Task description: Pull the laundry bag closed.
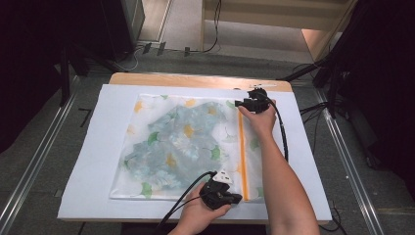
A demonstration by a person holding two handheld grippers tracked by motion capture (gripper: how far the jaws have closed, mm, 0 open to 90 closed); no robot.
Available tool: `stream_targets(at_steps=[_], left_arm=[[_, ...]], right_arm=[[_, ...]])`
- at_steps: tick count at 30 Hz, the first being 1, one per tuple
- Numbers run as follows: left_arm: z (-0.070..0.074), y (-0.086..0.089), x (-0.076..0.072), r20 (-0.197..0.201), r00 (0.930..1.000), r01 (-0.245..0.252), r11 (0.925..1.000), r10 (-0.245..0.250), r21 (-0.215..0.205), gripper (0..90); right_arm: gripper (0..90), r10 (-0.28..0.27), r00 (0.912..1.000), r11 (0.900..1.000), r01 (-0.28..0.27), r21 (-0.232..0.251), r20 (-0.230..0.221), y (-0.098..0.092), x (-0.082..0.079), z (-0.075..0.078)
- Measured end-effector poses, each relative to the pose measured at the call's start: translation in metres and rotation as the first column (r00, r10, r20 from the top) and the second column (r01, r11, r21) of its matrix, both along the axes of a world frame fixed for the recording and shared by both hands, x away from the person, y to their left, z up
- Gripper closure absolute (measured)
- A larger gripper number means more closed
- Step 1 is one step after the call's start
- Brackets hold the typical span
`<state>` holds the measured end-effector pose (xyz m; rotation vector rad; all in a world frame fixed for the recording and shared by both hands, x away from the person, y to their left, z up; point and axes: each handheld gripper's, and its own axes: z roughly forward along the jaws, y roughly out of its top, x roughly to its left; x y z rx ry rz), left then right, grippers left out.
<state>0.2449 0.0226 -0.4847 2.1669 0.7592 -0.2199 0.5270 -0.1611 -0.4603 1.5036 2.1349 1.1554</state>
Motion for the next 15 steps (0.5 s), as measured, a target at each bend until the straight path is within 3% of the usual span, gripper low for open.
stream_targets(at_steps=[6,12,15], left_arm=[[0.000,0.000,0.000,0.006,1.0000,0.003,1.0000,-0.003,0.001,90.0],[0.001,0.000,0.000,0.008,1.0000,0.005,1.0000,-0.005,0.005,90.0],[0.000,0.000,0.000,0.007,1.0000,0.005,1.0000,-0.005,0.001,90.0]], right_arm=[[39.9,0.019,0.9991,0.999,-0.021,0.037,0.037,-0.001,-0.021,0.002],[29.2,0.004,0.9977,0.999,-0.006,0.042,0.067,-0.004,-0.041,0.000],[24.3,0.029,0.9972,0.997,-0.033,0.066,0.070,-0.007,-0.051,-0.002]])
